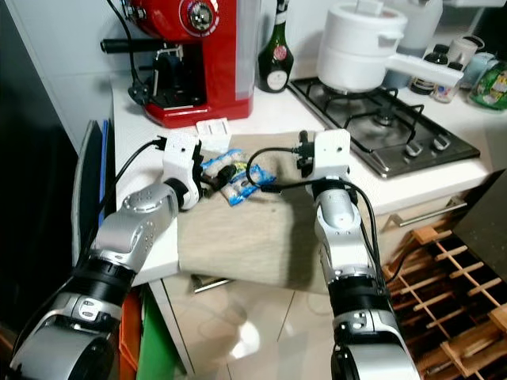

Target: Restocking fridge

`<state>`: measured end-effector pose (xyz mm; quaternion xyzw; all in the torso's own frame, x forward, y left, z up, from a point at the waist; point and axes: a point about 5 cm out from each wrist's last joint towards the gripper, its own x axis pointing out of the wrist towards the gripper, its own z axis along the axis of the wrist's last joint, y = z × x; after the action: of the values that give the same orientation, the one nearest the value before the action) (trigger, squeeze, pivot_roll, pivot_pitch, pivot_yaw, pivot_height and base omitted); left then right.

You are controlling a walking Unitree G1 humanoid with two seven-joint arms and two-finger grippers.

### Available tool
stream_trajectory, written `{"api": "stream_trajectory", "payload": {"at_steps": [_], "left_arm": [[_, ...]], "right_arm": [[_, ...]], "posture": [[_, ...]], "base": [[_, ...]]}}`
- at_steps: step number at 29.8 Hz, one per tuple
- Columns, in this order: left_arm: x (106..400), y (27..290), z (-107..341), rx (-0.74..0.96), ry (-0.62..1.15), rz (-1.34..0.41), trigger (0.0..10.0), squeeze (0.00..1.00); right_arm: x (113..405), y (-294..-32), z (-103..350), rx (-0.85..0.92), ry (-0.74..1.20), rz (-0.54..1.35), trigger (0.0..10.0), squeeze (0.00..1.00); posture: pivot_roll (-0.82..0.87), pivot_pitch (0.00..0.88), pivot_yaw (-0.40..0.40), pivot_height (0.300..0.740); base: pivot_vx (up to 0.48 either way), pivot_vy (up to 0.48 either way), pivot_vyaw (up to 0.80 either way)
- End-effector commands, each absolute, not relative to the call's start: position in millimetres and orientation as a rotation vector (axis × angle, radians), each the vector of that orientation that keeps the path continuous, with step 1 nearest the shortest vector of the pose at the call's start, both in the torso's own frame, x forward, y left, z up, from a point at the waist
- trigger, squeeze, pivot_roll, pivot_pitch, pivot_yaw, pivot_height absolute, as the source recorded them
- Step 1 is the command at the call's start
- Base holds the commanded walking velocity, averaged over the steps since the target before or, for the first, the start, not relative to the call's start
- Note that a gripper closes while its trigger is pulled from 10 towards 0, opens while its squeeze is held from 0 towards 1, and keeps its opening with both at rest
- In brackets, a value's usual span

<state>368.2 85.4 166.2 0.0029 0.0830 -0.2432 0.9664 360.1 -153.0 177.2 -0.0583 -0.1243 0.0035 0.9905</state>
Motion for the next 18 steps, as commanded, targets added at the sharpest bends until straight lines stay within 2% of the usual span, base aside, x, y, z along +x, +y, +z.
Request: {"api": "stream_trajectory", "payload": {"at_steps": [1, 10, 18], "left_arm": [[372.0, 84.4, 170.6, 0.028, 0.171, -0.539, 10.0, 0.0], [387.5, 81.7, 194.8, 0.034, 0.148, -0.671, 10.0, 0.0], [391.0, 71.5, 174.1, 0.035, 0.341, -0.737, 10.0, 0.0]], "right_arm": [[356.4, -152.9, 186.8, -0.11, -0.284, -0.006, 10.0, 0.0], [342.4, -162.6, 202.8, -0.112, -0.335, -0.013, 10.0, 0.0], [332.3, -156.6, 207.8, -0.081, -0.332, -0.004, 10.0, 0.0]], "posture": [[-0.1, 0.0, 0.016, 0.74], [-0.13, 0.0, 0.05, 0.74], [-0.16, 0.0, 0.081, 0.74]], "base": [[0.0, 0.0, 0.0], [0.0, 0.0, 0.0], [0.0, 0.0, 0.0]]}}
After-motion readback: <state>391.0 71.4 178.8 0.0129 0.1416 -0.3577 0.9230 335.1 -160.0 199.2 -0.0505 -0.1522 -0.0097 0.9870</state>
